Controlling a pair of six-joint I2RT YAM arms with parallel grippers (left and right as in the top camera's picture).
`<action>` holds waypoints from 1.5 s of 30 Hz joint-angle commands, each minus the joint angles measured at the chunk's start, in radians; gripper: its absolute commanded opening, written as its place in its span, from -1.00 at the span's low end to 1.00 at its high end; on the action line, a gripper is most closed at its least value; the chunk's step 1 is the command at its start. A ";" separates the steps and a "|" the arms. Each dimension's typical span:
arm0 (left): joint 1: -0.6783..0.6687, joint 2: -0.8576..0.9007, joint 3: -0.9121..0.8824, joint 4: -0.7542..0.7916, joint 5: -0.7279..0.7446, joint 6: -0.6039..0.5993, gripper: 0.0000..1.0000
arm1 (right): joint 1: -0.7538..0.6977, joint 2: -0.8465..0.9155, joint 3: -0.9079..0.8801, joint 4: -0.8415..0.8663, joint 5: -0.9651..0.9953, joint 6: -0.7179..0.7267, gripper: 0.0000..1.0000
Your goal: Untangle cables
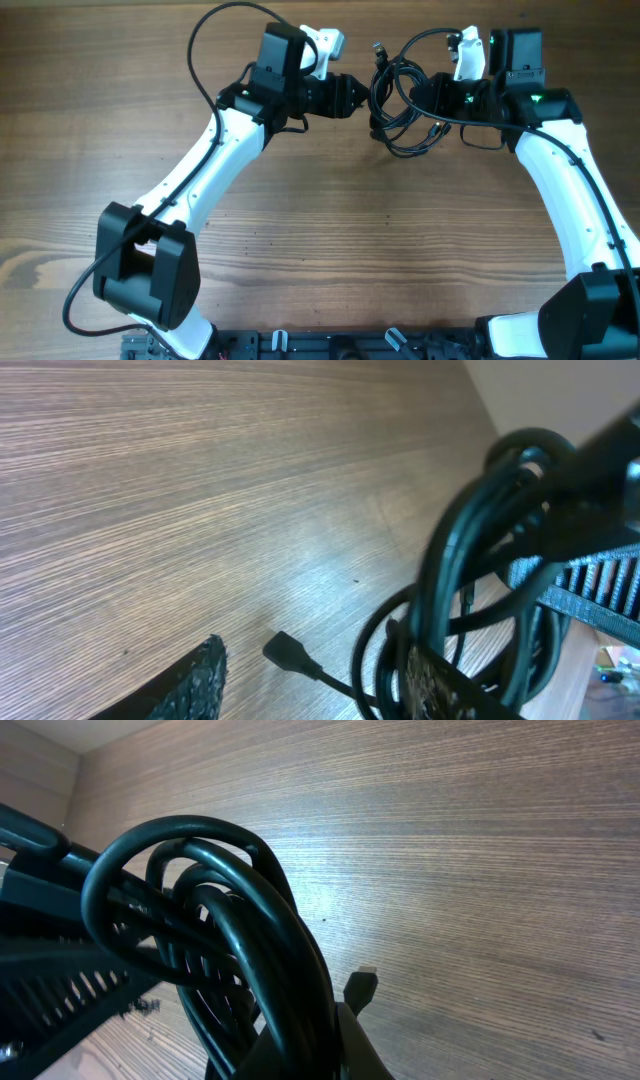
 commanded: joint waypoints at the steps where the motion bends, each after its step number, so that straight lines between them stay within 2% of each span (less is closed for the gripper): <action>1: 0.013 -0.032 0.018 0.003 -0.010 -0.060 0.20 | -0.008 0.003 -0.005 0.010 -0.007 0.015 -0.91; 5: 0.017 -0.032 0.018 0.040 0.003 -0.060 0.22 | -0.008 0.003 -0.005 0.010 -0.017 0.014 -0.91; 7: 0.035 -0.032 0.018 0.136 0.047 -0.068 0.26 | -0.008 0.003 -0.005 0.003 -0.017 0.005 -0.91; 10: 0.085 -0.032 0.018 0.370 0.161 -0.192 0.29 | -0.008 0.003 -0.005 -0.014 -0.018 -0.008 -0.91; 13: 0.094 -0.031 0.018 0.442 0.154 -0.218 0.14 | -0.008 0.003 -0.005 -0.016 -0.018 -0.008 -0.91; 18: 0.056 -0.031 0.018 0.450 0.034 -0.237 -0.51 | -0.007 0.003 -0.005 -0.016 -0.034 -0.008 -0.91; 20: 0.033 -0.029 0.018 0.469 -0.008 -0.237 -0.62 | -0.006 0.003 -0.005 -0.019 -0.054 -0.009 -0.91; 25: -0.009 -0.023 0.018 0.529 -0.098 -0.237 -0.76 | -0.006 0.003 -0.005 -0.064 -0.063 -0.014 -0.91; 30: -0.009 -0.023 0.018 0.531 -0.098 -0.290 -0.92 | -0.006 0.003 -0.005 -0.068 -0.067 -0.019 -0.92; 45: -0.042 -0.022 0.018 0.444 -0.098 -0.288 -0.92 | 0.014 0.003 -0.005 -0.079 -0.089 -0.037 -0.91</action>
